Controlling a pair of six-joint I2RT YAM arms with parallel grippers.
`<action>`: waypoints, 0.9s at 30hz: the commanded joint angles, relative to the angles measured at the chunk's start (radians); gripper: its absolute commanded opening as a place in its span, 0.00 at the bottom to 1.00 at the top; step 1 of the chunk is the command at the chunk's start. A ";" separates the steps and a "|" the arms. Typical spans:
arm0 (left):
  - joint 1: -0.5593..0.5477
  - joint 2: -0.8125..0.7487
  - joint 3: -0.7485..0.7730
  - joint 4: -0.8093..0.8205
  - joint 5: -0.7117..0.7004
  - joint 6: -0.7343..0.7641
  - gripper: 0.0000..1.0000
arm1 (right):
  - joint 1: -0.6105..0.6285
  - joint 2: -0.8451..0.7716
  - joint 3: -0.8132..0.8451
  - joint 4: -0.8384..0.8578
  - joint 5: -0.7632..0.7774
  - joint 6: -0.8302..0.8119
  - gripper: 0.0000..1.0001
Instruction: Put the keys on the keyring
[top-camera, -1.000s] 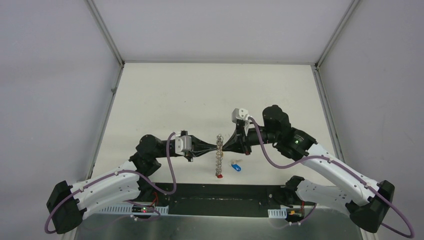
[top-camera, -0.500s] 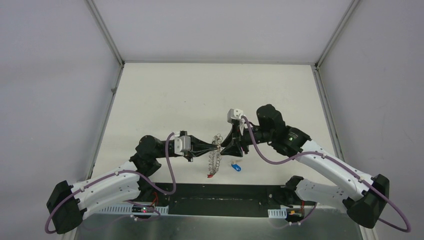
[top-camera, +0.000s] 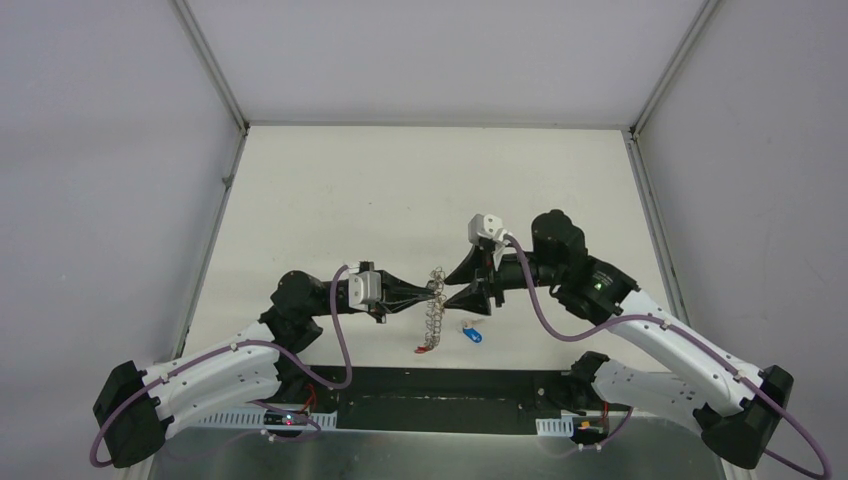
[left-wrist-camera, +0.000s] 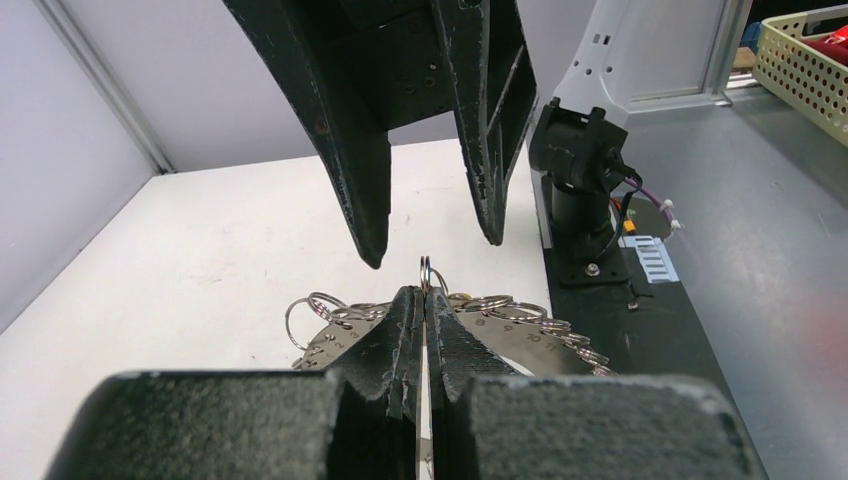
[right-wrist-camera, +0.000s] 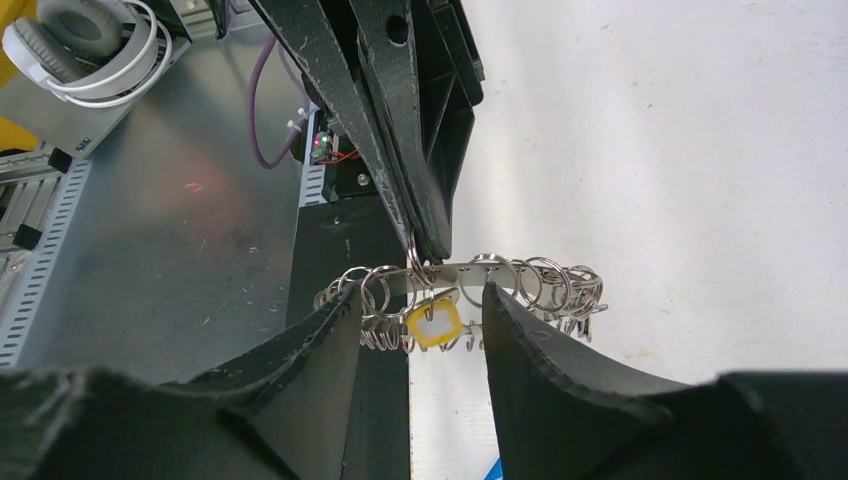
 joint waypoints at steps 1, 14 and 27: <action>-0.010 -0.010 0.014 0.088 -0.006 -0.011 0.00 | -0.001 -0.016 0.001 0.086 -0.024 0.029 0.49; -0.010 -0.014 0.015 0.086 -0.008 -0.013 0.00 | 0.001 0.052 -0.010 0.179 -0.101 0.091 0.34; -0.009 -0.012 0.009 0.108 -0.005 -0.020 0.00 | 0.001 0.055 -0.036 0.159 -0.057 0.064 0.06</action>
